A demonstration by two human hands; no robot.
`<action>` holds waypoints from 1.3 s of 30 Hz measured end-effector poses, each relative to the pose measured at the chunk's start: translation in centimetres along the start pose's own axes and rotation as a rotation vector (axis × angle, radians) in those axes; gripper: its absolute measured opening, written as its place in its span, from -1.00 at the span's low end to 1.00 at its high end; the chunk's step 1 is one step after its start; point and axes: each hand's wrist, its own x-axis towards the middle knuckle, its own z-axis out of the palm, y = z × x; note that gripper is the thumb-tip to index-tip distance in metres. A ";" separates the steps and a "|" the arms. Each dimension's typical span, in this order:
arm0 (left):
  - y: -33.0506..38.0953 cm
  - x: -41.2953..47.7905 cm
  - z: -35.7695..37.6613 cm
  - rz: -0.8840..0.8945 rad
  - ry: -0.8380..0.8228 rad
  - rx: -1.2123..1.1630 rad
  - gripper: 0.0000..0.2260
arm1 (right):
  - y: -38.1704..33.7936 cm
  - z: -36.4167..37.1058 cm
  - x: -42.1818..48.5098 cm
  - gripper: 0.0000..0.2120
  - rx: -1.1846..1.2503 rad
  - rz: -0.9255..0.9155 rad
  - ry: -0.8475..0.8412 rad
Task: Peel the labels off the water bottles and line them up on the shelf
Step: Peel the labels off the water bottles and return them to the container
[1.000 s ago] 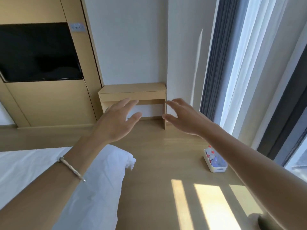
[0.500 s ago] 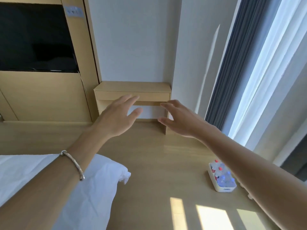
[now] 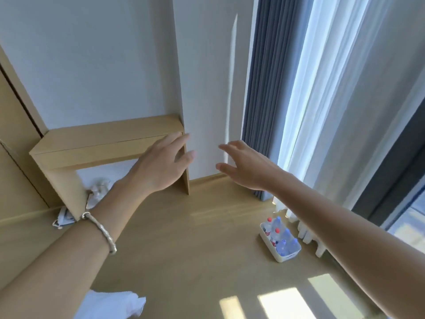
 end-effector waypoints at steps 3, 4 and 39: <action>0.2 5.9 2.4 0.033 -0.034 0.005 -0.50 | 3.8 0.2 3.8 -0.43 0.008 0.040 0.013; 0.2 7.8 3.2 0.043 -0.046 0.010 -0.50 | 5.2 0.4 5.3 -0.43 0.011 0.050 0.018; 14.9 76.4 29.1 0.765 -0.432 -0.133 -0.48 | 54.1 -5.1 39.2 -0.44 -0.020 0.897 0.255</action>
